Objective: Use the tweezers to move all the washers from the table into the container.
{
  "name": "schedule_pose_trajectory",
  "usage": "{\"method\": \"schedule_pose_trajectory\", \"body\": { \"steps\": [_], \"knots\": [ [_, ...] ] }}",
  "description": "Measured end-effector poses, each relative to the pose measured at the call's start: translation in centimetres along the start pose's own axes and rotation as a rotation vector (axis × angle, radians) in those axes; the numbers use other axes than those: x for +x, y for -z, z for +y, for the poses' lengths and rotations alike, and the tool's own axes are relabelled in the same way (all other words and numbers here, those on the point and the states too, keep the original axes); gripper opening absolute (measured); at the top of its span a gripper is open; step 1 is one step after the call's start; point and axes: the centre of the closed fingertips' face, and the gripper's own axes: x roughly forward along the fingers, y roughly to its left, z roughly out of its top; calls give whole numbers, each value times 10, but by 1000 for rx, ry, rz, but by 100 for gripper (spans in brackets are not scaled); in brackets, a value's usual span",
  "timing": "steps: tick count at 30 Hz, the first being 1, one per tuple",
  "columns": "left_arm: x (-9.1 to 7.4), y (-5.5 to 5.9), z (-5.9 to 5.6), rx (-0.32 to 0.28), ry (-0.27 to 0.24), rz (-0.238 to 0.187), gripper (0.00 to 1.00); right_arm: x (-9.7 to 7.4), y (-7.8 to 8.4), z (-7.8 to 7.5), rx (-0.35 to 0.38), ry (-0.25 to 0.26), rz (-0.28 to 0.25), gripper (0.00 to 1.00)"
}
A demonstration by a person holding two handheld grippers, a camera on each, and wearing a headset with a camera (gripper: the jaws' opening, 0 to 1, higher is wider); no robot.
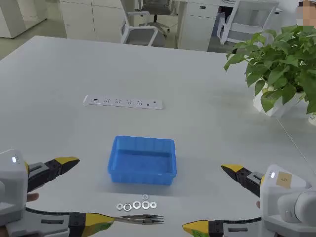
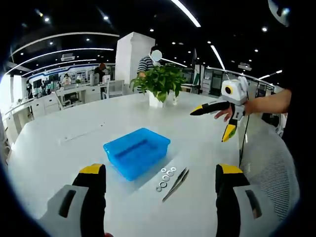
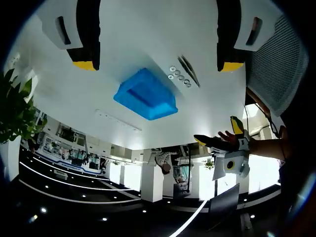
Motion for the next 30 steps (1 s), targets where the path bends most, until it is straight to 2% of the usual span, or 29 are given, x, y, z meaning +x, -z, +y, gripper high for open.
{"method": "schedule_pose_trajectory", "body": {
  "steps": [30],
  "knots": [
    [1,-1,-1,8,11,2,99,-1,-2,-1,-3,-2,-2,100]
  ]
}}
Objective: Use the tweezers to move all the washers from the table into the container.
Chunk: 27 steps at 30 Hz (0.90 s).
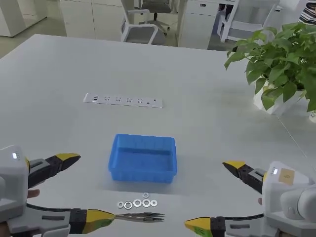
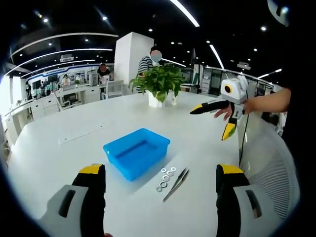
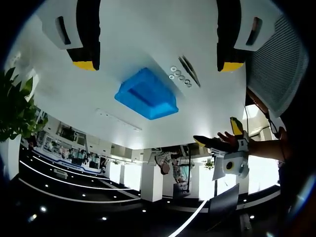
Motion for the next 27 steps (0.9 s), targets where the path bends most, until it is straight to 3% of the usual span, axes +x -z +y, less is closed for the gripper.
{"method": "schedule_pose_trajectory", "body": {
  "steps": [5,27],
  "knots": [
    [-1,-2,1,5,-6,-12,99,1,0,1,-2,-2,2,100],
    [0,-2,1,34,5,13,98,1,-1,1,-13,-9,3,100]
  ]
}}
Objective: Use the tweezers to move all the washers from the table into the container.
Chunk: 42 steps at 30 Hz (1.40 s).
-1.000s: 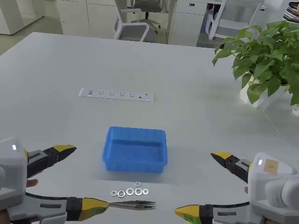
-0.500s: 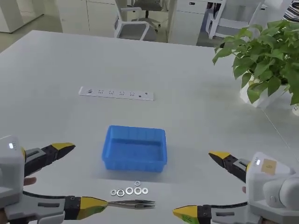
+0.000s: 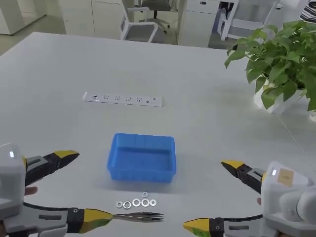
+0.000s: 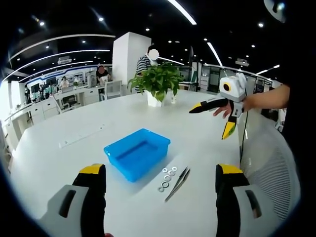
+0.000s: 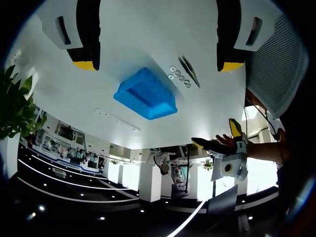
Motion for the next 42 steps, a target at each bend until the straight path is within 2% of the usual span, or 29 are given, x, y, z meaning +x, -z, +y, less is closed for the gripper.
{"method": "schedule_pose_trajectory", "body": {
  "steps": [11,22,35,42],
  "knots": [
    [0,1,-2,27,33,31,92,1,-3,0,-45,-31,22,96],
    [9,13,-9,67,80,98,84,7,-1,6,-98,-93,60,88],
    [18,27,-17,114,152,165,71,23,8,23,-208,-237,129,75],
    [23,40,-21,149,189,220,62,31,15,31,-258,-304,162,66]
  ]
}}
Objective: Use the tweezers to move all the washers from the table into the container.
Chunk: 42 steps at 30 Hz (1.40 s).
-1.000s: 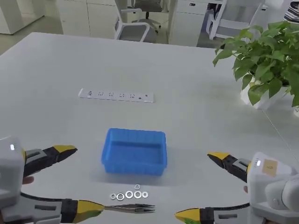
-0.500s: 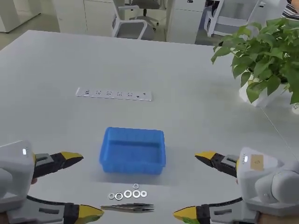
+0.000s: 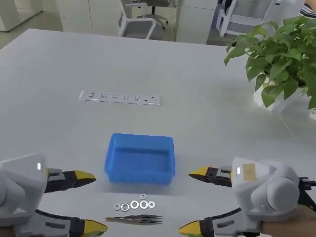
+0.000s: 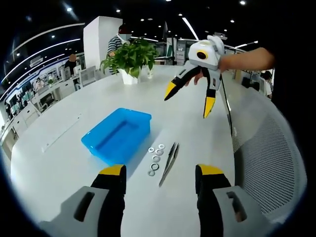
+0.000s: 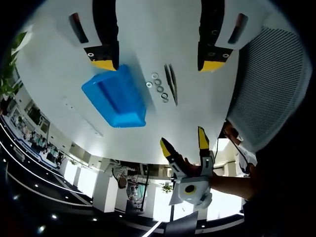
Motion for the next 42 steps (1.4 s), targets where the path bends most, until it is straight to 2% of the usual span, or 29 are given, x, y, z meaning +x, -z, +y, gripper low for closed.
{"method": "schedule_pose_trajectory", "body": {
  "steps": [4,18,24,29,36,42],
  "knots": [
    [5,5,0,14,17,24,59,7,2,5,-46,-44,21,60],
    [18,23,2,74,85,107,42,33,8,12,-139,-138,75,43],
    [22,33,2,92,104,139,35,46,10,18,-181,-189,98,31],
    [25,39,7,111,103,157,30,57,13,22,-197,-218,124,29],
    [32,49,6,149,122,201,26,70,16,25,-216,-243,155,24],
    [43,53,5,174,141,215,22,79,17,28,-228,-270,174,21]
  ]
}}
